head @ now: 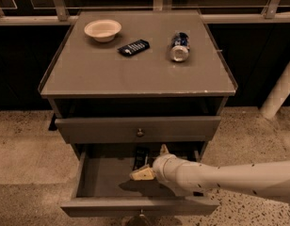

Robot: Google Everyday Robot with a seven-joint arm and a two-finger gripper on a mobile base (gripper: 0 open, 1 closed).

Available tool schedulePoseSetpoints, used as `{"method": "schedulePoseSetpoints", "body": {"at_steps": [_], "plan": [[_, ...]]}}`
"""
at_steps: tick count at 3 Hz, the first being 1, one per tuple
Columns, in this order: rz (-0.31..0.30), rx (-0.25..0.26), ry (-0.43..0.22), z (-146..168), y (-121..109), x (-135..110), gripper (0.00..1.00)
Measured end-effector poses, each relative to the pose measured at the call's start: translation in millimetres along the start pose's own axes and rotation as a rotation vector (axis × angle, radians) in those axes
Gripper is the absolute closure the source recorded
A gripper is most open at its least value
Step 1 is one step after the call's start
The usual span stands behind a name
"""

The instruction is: Pick rxbar chocolate from middle drawer and place on counter

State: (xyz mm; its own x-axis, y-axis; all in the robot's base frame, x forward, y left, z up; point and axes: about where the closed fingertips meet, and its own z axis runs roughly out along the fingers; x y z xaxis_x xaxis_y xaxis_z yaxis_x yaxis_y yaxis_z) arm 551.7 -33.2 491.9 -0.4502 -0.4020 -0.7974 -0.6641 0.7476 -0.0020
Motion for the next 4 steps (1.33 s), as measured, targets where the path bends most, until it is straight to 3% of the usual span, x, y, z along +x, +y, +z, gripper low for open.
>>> {"method": "schedulePoseSetpoints", "body": {"at_steps": [1, 2, 4], "plan": [[0.007, 0.007, -0.020, 35, 12, 11, 0.00], [0.018, 0.004, -0.020, 39, 15, 18, 0.00], [0.019, 0.061, -0.043, 69, -14, 41, 0.00]]}}
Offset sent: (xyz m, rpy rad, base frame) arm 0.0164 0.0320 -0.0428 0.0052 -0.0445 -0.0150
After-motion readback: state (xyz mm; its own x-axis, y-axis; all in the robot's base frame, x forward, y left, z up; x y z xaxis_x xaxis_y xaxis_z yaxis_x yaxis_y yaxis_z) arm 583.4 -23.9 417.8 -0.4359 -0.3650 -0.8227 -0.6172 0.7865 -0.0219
